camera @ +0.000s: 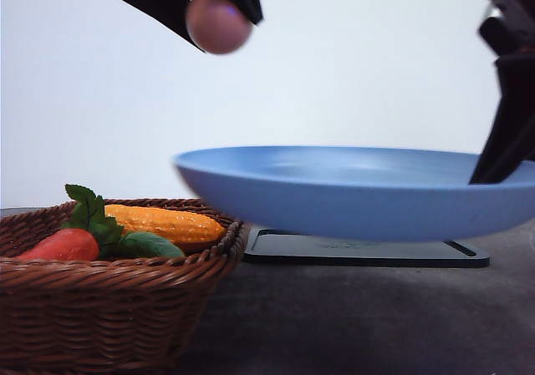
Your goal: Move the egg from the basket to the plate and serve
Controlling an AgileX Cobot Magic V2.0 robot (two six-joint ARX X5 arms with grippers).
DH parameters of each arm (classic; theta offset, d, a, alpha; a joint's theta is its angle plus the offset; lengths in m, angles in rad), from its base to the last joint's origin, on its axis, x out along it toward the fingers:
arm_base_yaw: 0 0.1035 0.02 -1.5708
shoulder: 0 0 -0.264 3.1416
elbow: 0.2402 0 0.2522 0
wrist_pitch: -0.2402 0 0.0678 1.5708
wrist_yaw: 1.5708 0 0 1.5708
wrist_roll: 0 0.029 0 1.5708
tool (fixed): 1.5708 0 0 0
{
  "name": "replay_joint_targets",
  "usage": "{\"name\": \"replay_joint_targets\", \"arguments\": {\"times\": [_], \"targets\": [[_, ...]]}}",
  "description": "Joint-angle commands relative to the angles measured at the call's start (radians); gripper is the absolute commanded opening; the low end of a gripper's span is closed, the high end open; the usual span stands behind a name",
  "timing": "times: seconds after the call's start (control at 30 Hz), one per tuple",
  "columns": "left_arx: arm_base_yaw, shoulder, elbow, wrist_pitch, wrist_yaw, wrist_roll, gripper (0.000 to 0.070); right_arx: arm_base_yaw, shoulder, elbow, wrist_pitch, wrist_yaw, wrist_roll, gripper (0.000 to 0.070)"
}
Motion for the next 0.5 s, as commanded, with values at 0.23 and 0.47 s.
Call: {"name": "replay_joint_targets", "arguments": {"times": [0.23, 0.47], "targets": [[-0.091, 0.128, 0.015, 0.009, 0.001, 0.014, 0.0250, 0.069, 0.026, 0.067, 0.020, -0.011, -0.005, 0.0000], [-0.121, 0.187, 0.015, 0.011, 0.000, 0.014, 0.0253, 0.079, 0.026, 0.073, 0.008, -0.012, -0.005, 0.0000]]}}
